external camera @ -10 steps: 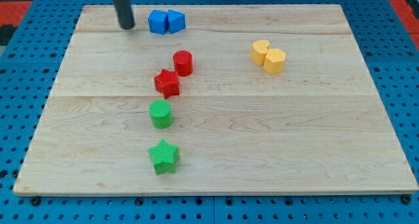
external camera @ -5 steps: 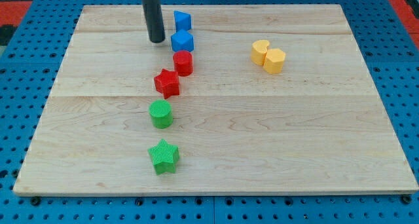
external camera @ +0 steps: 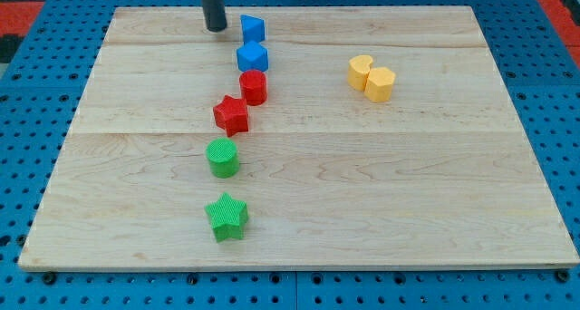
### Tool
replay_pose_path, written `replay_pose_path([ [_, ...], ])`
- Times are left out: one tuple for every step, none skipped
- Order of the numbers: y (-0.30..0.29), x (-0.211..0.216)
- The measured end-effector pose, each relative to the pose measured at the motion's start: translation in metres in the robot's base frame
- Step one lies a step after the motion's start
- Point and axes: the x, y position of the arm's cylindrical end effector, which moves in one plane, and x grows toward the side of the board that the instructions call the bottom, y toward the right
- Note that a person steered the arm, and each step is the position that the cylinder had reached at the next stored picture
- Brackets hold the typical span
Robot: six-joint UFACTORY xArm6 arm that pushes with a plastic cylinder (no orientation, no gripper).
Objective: Move the blue blocks vertically at the top of the red circle
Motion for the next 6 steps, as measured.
replay_pose_path([
  [0.022, 0.005],
  [-0.015, -0.023],
  [0.043, -0.039],
  [0.058, -0.026],
  [0.052, -0.010],
  [0.088, -0.009],
])
